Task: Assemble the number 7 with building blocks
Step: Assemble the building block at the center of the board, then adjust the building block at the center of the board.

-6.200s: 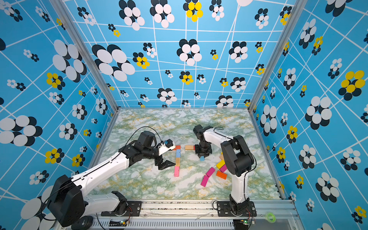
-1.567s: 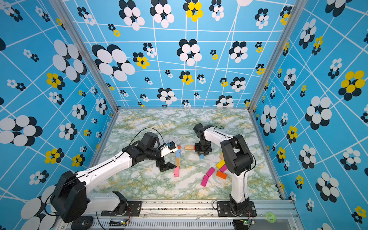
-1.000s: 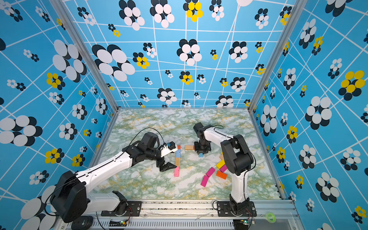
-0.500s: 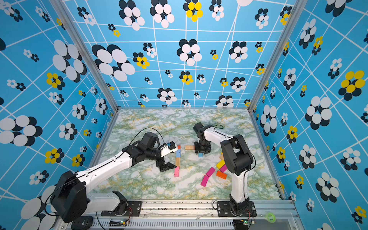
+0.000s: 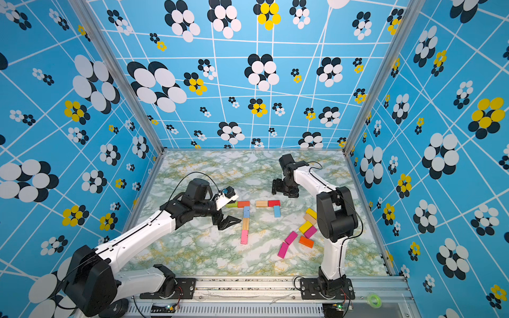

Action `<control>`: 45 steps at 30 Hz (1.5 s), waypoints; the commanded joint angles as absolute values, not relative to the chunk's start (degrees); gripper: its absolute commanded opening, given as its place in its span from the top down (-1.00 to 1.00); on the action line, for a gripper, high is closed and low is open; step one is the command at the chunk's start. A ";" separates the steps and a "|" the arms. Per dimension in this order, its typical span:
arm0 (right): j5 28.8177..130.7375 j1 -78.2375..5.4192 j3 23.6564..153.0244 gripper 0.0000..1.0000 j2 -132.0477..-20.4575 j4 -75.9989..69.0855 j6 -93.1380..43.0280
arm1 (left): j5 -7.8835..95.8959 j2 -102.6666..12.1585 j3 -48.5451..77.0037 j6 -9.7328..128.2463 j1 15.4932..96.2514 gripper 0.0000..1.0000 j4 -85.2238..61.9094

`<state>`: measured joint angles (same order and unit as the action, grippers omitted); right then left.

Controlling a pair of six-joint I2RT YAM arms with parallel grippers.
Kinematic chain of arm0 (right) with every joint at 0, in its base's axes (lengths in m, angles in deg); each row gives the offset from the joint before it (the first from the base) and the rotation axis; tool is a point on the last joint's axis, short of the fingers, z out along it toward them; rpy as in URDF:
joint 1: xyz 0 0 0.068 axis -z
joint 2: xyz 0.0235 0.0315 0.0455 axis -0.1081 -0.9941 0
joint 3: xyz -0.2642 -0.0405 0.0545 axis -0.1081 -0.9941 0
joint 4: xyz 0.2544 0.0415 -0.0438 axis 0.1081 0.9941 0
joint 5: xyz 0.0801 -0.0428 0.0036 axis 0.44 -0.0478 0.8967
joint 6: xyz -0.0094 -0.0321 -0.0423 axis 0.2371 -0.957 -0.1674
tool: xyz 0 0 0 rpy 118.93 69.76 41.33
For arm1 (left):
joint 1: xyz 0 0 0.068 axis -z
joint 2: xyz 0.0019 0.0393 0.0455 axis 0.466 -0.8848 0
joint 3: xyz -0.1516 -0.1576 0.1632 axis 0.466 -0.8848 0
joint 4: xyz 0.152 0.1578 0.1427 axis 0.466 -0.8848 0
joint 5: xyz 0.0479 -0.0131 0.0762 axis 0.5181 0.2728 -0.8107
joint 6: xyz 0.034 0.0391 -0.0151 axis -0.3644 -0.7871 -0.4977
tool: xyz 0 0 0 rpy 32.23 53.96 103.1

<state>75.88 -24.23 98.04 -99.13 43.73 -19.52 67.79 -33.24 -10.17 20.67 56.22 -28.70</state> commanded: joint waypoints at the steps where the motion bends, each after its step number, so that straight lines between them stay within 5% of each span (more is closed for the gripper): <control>1: 81.83 -23.57 97.95 -0.64 -101.45 41.98 -19.42 | 68.45 -31.84 -9.74 24.79 54.00 -0.98 -25.87; 45: 91.95 -23.52 94.47 -0.64 -105.77 37.64 -16.99 | 65.88 -32.05 -9.83 23.39 53.83 -0.98 -27.27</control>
<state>90.63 -23.27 95.86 -105.69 37.04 -17.58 66.23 -32.85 -10.17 24.04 53.97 -26.76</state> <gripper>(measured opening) 0.821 0.991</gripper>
